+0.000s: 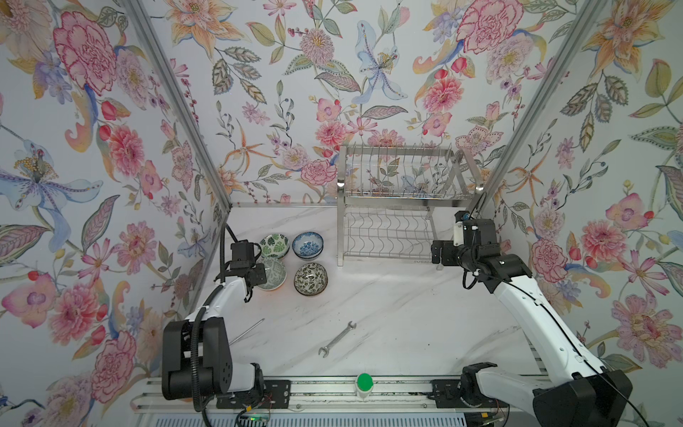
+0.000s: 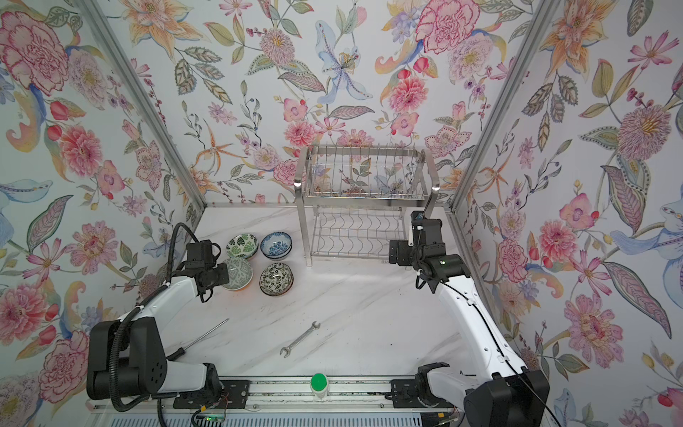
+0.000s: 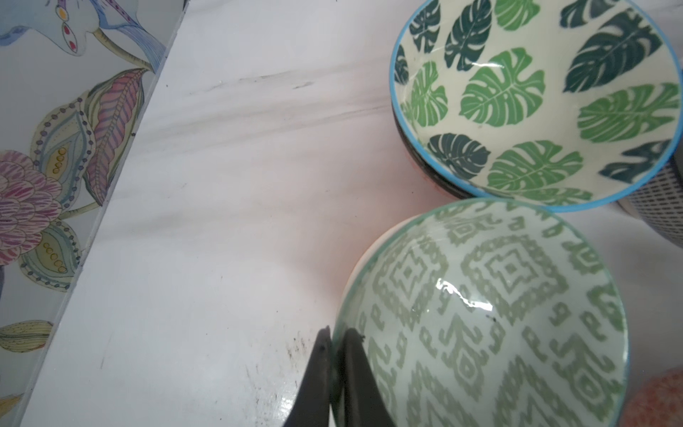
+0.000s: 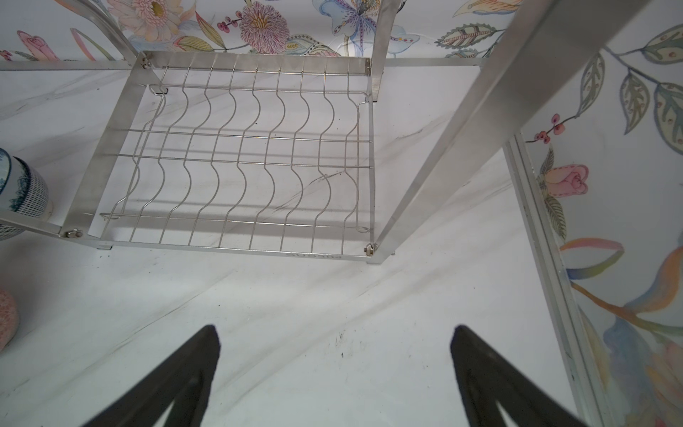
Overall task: Load bowls into a dish rack
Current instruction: Pick up the bowl.
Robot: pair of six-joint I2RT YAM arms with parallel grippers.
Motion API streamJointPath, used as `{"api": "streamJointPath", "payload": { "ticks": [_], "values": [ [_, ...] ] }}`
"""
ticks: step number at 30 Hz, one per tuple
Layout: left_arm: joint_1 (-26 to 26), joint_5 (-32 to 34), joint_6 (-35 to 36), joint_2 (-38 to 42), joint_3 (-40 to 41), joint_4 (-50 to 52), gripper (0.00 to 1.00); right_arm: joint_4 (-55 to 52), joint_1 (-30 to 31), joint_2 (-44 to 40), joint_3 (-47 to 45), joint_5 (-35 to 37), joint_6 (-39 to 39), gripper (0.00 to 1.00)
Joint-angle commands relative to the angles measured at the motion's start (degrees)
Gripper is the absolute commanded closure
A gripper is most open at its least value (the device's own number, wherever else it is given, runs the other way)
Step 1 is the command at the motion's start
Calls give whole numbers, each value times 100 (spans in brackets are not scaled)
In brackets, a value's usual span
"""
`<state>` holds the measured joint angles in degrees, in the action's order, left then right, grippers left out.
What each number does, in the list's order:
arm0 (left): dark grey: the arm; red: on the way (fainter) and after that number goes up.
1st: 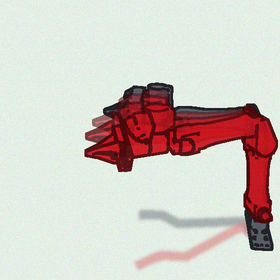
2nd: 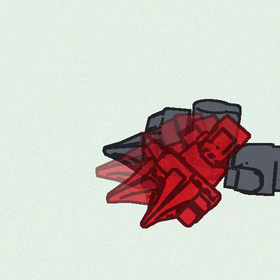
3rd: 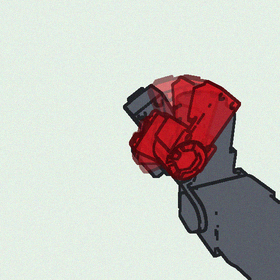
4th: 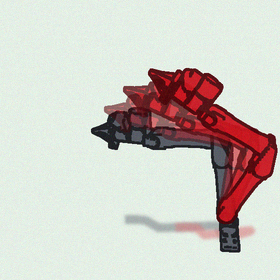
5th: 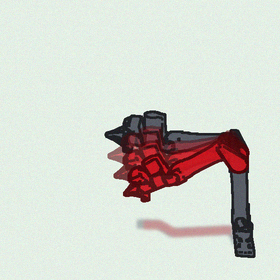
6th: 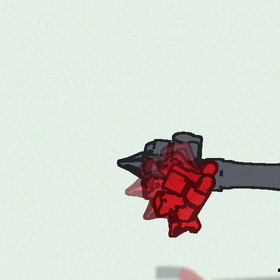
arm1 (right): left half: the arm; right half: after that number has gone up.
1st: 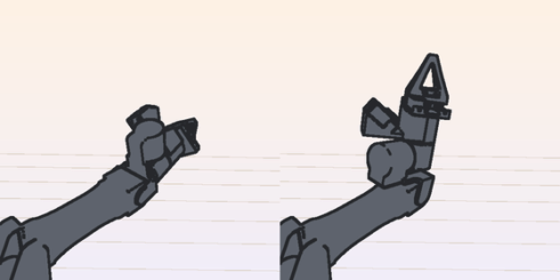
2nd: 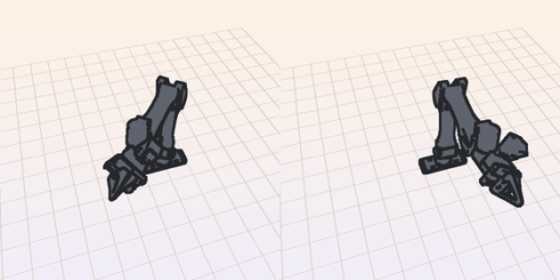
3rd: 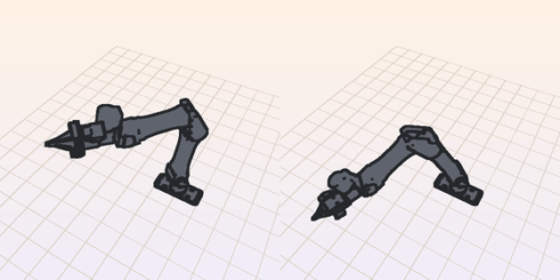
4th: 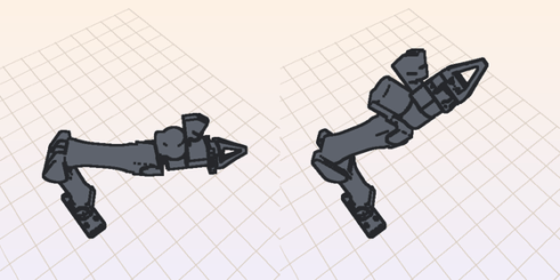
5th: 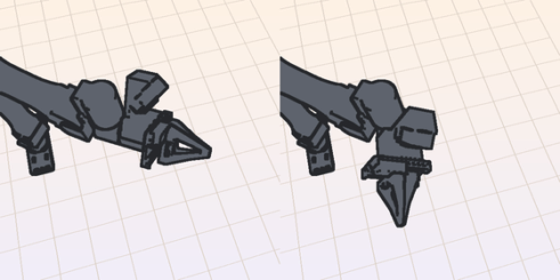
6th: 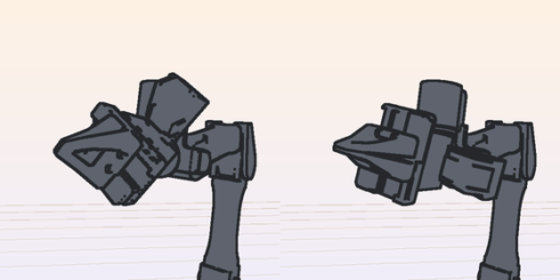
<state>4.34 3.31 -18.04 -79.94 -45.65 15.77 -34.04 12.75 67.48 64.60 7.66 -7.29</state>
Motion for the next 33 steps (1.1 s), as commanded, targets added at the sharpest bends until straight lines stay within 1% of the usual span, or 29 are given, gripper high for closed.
{"api": "streamJointPath", "payload": {
  "ticks": [1,12,19,25,28,30,33],
  "values": [
    [14,226,68,11,21,284,100,64,-27,-103,17,-105,66,1],
    [14,294,199,374,-242,575,100,74,-28,-149,18,-188,65,1],
    [14,284,378,701,-726,858,100,78,-19,-201,39,-269,52,0],
    [-8,100,450,969,-1188,1151,100,66,15,-239,109,-500,20,1],
    [-186,-31,485,1134,-1517,1343,100,63,99,-248,206,-776,-40,1],
    [-446,-143,495,1221,-1709,1393,100,63,188,-243,284,-1054,-137,1],
    [-1135,-180,454,1239,-1943,1385,100,176,417,-210,360,-1425,-375,1]
  ]
}}
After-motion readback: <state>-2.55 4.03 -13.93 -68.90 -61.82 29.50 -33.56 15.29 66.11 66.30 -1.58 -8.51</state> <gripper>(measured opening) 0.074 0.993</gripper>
